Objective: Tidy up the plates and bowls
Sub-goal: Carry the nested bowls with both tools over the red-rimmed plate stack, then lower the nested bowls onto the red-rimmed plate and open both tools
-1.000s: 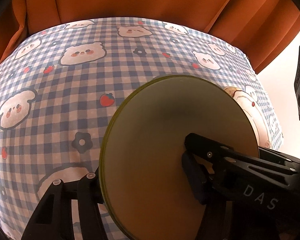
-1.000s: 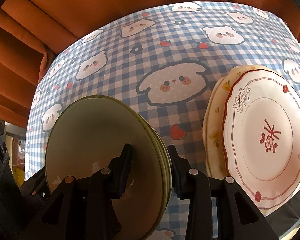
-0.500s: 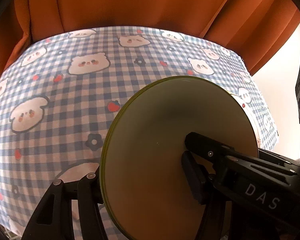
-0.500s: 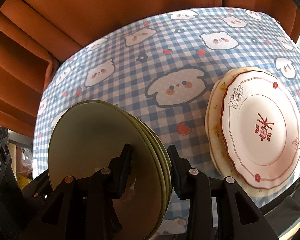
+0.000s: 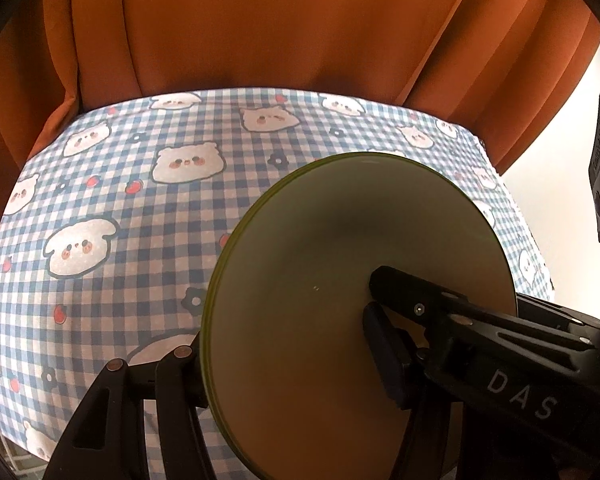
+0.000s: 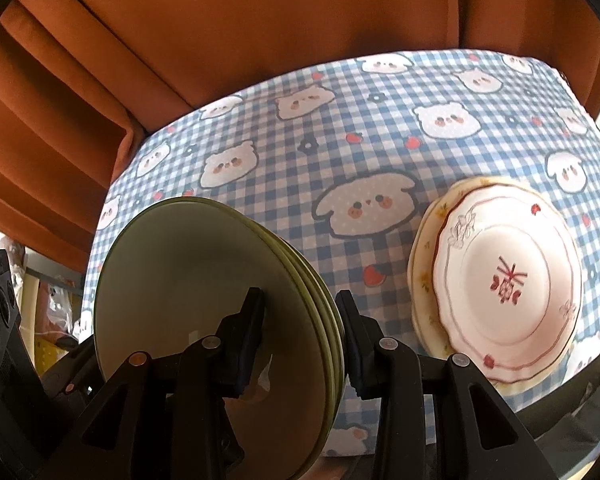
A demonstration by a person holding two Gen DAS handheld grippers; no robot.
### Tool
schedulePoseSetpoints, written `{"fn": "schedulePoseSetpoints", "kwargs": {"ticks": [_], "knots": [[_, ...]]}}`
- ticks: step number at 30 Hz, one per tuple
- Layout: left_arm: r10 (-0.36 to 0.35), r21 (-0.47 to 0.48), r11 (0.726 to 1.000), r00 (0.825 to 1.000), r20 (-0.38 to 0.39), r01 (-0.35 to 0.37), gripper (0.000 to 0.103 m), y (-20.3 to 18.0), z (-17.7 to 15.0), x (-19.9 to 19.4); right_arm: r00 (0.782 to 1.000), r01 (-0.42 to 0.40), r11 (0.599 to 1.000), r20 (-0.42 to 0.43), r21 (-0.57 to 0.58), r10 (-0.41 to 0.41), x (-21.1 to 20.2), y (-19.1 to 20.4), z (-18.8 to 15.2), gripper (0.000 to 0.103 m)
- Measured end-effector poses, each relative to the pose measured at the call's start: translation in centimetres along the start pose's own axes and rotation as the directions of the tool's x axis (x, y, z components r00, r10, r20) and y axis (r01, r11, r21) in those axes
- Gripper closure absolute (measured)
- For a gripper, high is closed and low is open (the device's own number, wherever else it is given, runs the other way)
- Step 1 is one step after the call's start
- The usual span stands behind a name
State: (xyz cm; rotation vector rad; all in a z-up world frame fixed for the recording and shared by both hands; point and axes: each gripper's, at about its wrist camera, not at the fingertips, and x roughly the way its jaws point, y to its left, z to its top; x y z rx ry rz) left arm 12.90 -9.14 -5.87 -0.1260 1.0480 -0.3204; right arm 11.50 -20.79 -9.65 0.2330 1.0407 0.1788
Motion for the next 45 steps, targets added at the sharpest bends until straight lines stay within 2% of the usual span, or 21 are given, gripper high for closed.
{"fn": "schedulePoseSetpoints", "kwargs": {"ticks": [13,23,30,38,45], "knots": [[0.06,-0.074,0.996,0.997,0.044,-0.057,0.041,-6.6,-0.6,1.1,0.998,-0.066,0.994,0.006,-0.089,0.067,-2.0,-6.0,1.1,0.062],[0.093,-0.084,0.993,0.994,0.052,-0.089,0.041,-12.5,-1.1,2.8,0.995,-0.103,0.99,0.002,-0.095,0.104,-3.7,-12.2,1.2,0.062],[0.088,-0.09,0.992,0.995,0.041,-0.084,0.041,-15.5,-1.2,4.5,0.994,-0.107,0.99,-0.003,-0.093,0.107,-4.2,-16.0,1.2,0.062],[0.063,-0.102,0.993,0.998,0.003,-0.062,0.041,-17.4,-1.3,6.9,0.996,-0.082,0.994,-0.029,-0.078,0.08,-3.7,-19.4,1.2,0.062],[0.036,-0.114,0.993,0.998,-0.051,-0.042,0.041,-17.1,-0.9,9.1,0.996,-0.056,0.996,-0.074,-0.064,0.051,-2.1,-20.5,1.6,0.062]]}}
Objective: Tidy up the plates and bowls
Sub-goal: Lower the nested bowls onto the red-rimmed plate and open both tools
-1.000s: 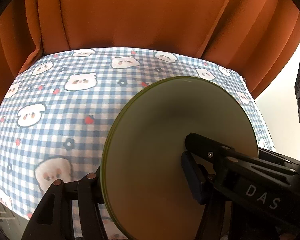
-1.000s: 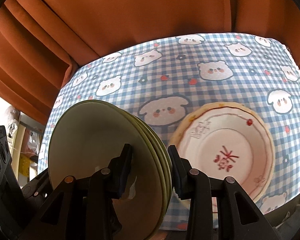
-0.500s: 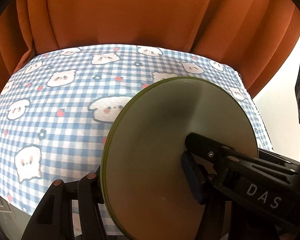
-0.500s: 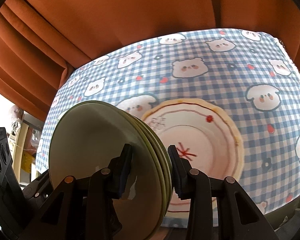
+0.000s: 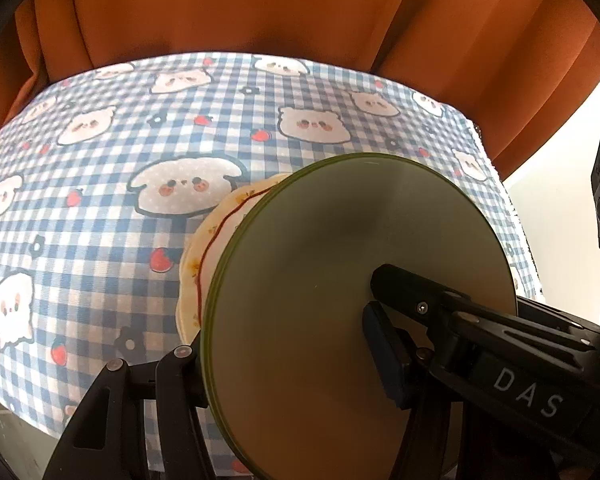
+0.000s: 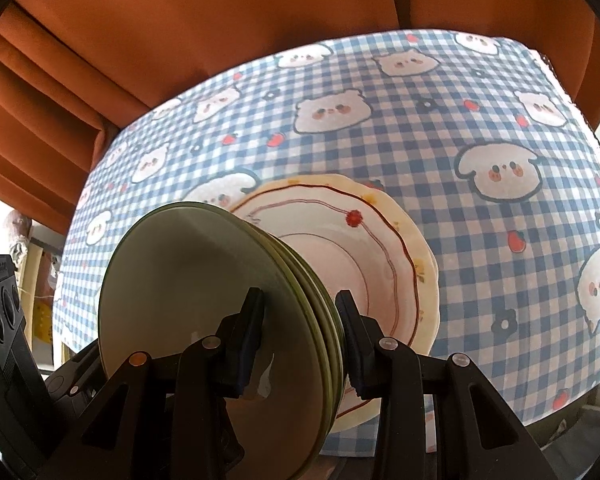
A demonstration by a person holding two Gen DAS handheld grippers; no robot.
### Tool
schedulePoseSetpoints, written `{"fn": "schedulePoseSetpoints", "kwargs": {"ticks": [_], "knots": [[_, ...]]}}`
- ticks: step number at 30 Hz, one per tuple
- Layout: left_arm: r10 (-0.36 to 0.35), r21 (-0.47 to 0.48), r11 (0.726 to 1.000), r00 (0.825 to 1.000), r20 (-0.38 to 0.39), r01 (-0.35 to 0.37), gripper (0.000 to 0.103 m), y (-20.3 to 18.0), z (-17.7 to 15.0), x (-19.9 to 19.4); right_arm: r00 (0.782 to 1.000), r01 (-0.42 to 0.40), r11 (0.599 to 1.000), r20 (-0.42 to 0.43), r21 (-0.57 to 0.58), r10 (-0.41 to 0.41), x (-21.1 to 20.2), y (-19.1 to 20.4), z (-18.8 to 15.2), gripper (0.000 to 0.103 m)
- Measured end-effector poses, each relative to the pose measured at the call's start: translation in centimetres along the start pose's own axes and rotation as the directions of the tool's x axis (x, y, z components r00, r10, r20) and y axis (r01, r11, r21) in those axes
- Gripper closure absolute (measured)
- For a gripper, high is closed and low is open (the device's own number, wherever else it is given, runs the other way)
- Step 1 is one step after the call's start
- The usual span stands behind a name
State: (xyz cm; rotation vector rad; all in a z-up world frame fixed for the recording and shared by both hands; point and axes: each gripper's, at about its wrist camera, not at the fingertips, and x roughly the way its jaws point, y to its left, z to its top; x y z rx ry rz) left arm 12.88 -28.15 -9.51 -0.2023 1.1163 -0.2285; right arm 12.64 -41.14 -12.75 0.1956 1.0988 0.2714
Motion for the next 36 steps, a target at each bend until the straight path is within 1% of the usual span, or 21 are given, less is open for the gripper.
{"fn": "schedulePoseSetpoints", "kwargs": {"ticks": [4,10,14,17,24,27,30,33,35,36], "knots": [[-0.003,0.008,1.0,1.0,-0.019,0.003,0.041,-0.1,0.8,0.9,1.0,0.015,1.0,-0.02,0.011,-0.015,0.9,-0.4,0.7,0.063],[0.001,0.037,0.999,1.0,-0.026,0.0,0.042,-0.3,1.9,1.6,0.999,0.032,0.999,-0.015,0.018,-0.032,1.6,-0.9,2.0,0.063],[0.016,0.049,0.999,1.0,-0.025,-0.015,0.042,-0.9,2.3,1.8,0.999,0.03,0.999,-0.014,0.026,-0.03,1.8,-1.4,2.5,0.063],[0.031,0.035,0.999,0.999,-0.019,-0.03,0.042,-1.1,2.1,1.9,1.0,0.02,1.0,-0.012,0.011,-0.02,1.8,-1.7,2.6,0.063],[0.096,0.014,0.995,0.995,0.024,-0.096,0.04,-2.0,1.2,1.4,1.0,-0.025,0.999,0.008,-0.048,0.025,1.5,-2.1,2.2,0.063],[0.147,0.014,0.989,0.988,0.045,-0.148,0.035,-2.5,0.8,1.3,0.999,-0.034,0.998,0.014,-0.059,0.034,1.4,-2.4,1.8,0.063],[0.177,0.007,0.984,0.983,0.054,-0.178,0.035,-2.5,0.8,1.2,0.999,-0.049,0.997,0.019,-0.064,0.05,1.4,-2.6,1.7,0.063],[0.217,0.027,0.975,0.973,0.077,-0.219,0.034,-3.0,0.7,0.8,0.998,-0.041,0.996,0.039,-0.084,0.044,1.2,-2.3,1.7,0.062],[0.224,0.033,0.973,0.971,0.086,-0.227,0.032,-2.9,0.6,0.4,0.998,-0.04,0.996,0.046,-0.084,0.044,0.9,-2.3,1.6,0.062],[0.226,0.032,0.973,0.97,0.091,-0.23,0.029,-2.8,0.5,0.3,0.998,-0.04,0.996,0.049,-0.081,0.045,0.7,-2.2,1.5,0.062]]}}
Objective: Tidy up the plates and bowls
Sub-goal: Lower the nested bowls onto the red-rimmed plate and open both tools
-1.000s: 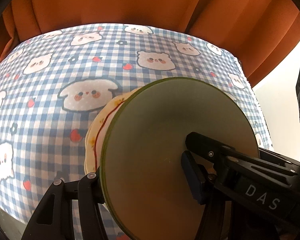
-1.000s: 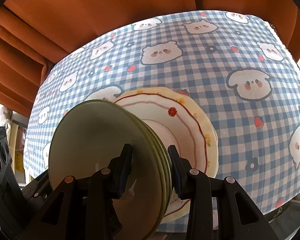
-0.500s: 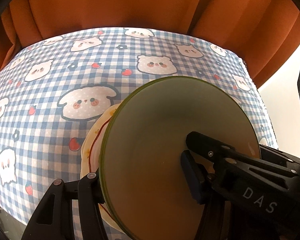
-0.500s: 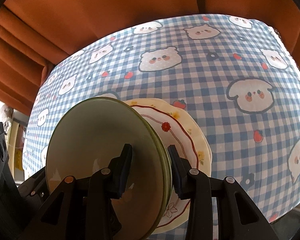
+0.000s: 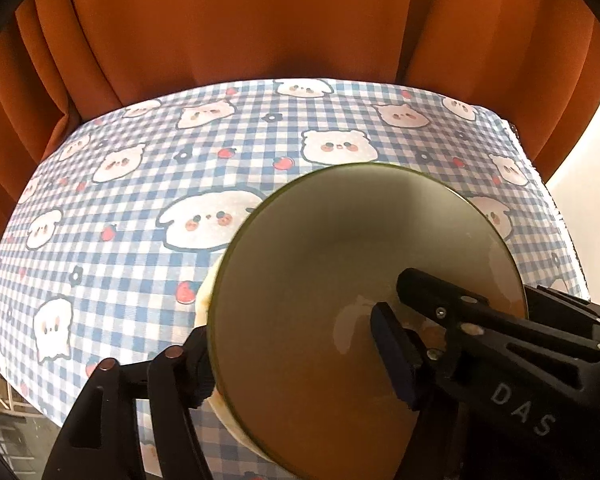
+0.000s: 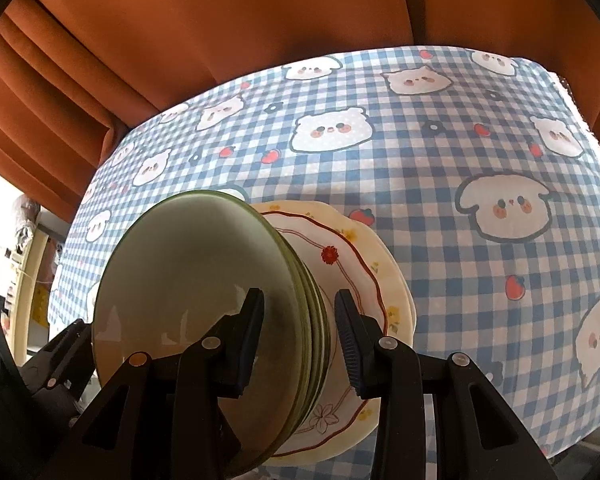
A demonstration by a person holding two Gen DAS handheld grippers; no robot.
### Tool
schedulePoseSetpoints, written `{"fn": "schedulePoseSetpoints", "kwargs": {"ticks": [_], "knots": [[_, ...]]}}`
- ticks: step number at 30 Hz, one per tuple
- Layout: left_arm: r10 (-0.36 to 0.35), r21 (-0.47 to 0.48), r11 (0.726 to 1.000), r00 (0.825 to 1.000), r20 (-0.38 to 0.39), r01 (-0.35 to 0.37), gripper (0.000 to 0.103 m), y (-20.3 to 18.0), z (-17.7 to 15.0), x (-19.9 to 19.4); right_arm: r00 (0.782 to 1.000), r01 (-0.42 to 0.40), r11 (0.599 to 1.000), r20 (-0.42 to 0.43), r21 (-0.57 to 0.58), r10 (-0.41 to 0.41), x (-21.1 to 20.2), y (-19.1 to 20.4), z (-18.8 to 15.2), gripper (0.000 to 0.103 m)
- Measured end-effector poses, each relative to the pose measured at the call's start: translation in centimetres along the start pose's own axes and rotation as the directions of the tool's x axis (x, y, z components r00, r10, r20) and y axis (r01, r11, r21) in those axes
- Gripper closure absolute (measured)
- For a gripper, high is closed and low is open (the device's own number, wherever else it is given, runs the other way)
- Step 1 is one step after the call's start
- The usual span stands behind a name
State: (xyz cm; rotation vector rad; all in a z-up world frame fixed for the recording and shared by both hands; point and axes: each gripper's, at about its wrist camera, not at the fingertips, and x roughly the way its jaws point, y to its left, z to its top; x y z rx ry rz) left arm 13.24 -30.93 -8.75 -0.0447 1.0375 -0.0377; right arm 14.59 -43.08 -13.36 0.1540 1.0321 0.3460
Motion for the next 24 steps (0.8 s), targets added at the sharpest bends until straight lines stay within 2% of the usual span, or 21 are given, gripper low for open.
{"fn": "schedulePoseSetpoints", "kwargs": {"ticks": [3,5,8,11,15,18,20,24], "knots": [[-0.009,0.007,1.0,1.0,0.024,0.009,0.027,0.3,-0.2,-0.7,1.0,0.009,1.0,0.016,0.005,-0.009,-0.8,0.1,-0.2,0.06],[-0.018,0.023,1.0,0.998,0.053,0.017,0.027,0.4,-0.2,-1.4,0.999,0.03,0.999,0.033,0.015,-0.03,-1.4,0.3,-0.4,0.052],[-0.037,0.055,0.998,0.994,0.104,0.031,0.027,0.8,-0.3,-2.4,0.996,0.056,0.998,0.073,0.036,-0.058,-2.4,0.7,-0.8,0.046],[-0.061,0.079,0.996,0.987,0.151,0.05,0.025,1.6,-0.5,-3.7,0.989,0.086,0.995,0.116,0.043,-0.091,-3.6,1.6,-1.4,0.045],[-0.091,0.082,0.994,0.972,0.216,0.075,0.018,4.0,-1.1,-6.1,0.962,0.168,0.984,0.207,0.06,-0.177,-5.9,3.8,-2.6,0.045],[-0.11,0.081,0.992,0.961,0.255,0.092,0.013,6.0,-1.7,-7.8,0.936,0.218,0.972,0.263,0.093,-0.235,-7.4,5.7,-3.7,0.037],[-0.109,0.08,0.993,0.955,0.276,0.091,0.012,7.5,-2.2,-8.7,0.919,0.236,0.966,0.297,0.11,-0.258,-8.1,7.1,-4.5,0.03],[-0.094,0.076,0.994,0.948,0.305,0.075,0.01,10.8,-3.6,-10.1,0.905,0.246,0.962,0.328,0.117,-0.272,-8.5,9.9,-6.1,0.027]]}}
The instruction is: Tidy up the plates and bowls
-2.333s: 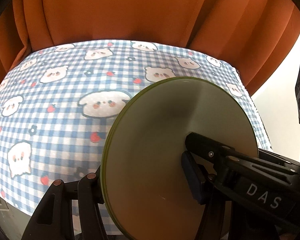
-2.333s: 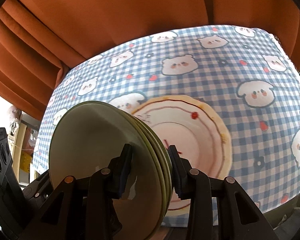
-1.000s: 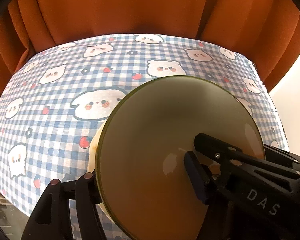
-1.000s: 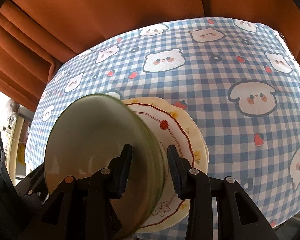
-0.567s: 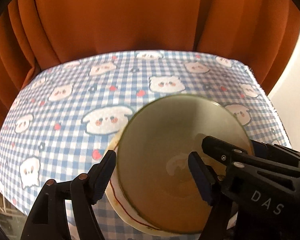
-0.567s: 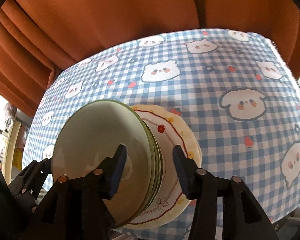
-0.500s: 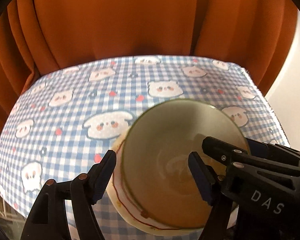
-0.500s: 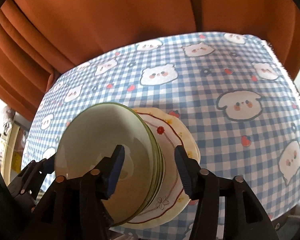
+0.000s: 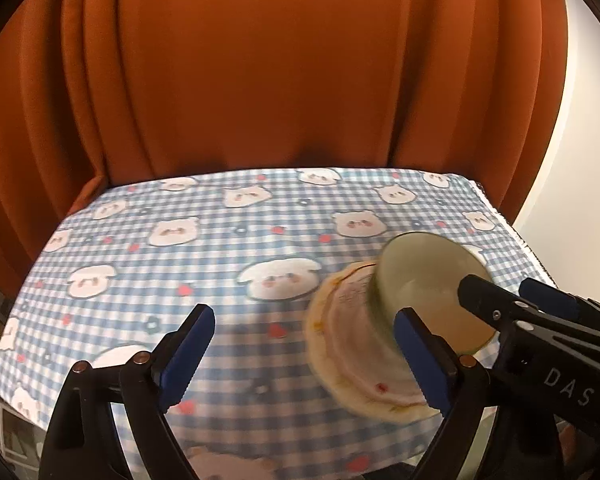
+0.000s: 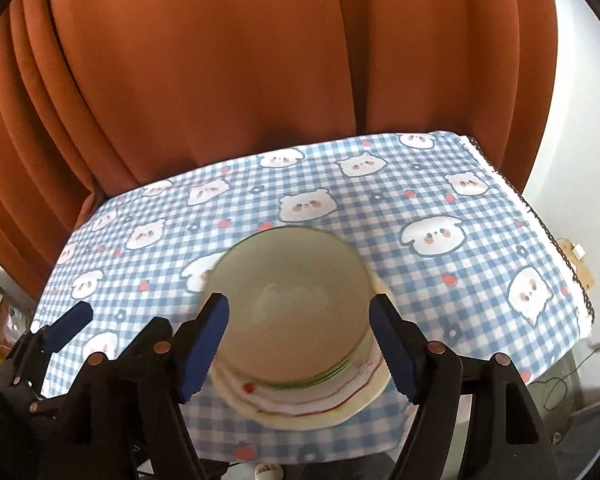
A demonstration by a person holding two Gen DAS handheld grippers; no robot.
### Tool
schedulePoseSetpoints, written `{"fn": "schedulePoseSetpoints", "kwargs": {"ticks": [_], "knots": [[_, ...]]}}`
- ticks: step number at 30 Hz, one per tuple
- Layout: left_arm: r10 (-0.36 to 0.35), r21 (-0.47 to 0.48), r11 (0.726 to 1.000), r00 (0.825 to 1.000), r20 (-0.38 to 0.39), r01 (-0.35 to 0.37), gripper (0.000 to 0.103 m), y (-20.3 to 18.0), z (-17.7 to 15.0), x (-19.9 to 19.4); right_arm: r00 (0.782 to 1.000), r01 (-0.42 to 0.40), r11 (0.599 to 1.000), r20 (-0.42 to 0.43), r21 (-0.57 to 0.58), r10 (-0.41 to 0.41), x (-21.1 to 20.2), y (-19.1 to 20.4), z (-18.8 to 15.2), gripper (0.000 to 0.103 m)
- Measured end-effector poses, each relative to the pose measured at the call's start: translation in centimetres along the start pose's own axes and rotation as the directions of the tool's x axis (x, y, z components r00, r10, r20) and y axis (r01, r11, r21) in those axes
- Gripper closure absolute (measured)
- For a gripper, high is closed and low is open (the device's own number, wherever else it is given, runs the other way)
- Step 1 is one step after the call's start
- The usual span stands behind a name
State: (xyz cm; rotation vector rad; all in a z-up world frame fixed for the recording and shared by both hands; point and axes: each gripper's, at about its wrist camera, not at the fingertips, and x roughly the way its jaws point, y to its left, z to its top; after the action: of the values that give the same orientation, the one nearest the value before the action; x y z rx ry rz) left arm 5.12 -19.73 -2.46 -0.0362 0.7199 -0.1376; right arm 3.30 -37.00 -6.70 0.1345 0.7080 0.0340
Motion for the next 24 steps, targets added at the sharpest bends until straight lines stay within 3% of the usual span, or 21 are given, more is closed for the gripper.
{"fn": "schedulePoseSetpoints", "kwargs": {"ticks": [9,13,24], "knots": [[0.089,-0.012,0.996,0.994,0.07,-0.088,0.007,7.7,-3.8,-3.5,0.992,-0.011,0.998,0.121,-0.06,0.018,-2.2,6.6,-4.5,0.024],[0.124,-0.028,0.992,0.986,0.108,-0.122,0.005,10.7,-5.7,-4.7,0.986,-0.006,0.998,0.169,-0.068,0.018,-2.4,8.6,-6.6,0.016],[0.13,-0.033,0.991,0.985,0.112,-0.127,0.003,13.6,-8.5,-6.6,0.978,0.034,0.997,0.208,-0.074,-0.018,-3.5,12.3,-10.9,0.011]]}}
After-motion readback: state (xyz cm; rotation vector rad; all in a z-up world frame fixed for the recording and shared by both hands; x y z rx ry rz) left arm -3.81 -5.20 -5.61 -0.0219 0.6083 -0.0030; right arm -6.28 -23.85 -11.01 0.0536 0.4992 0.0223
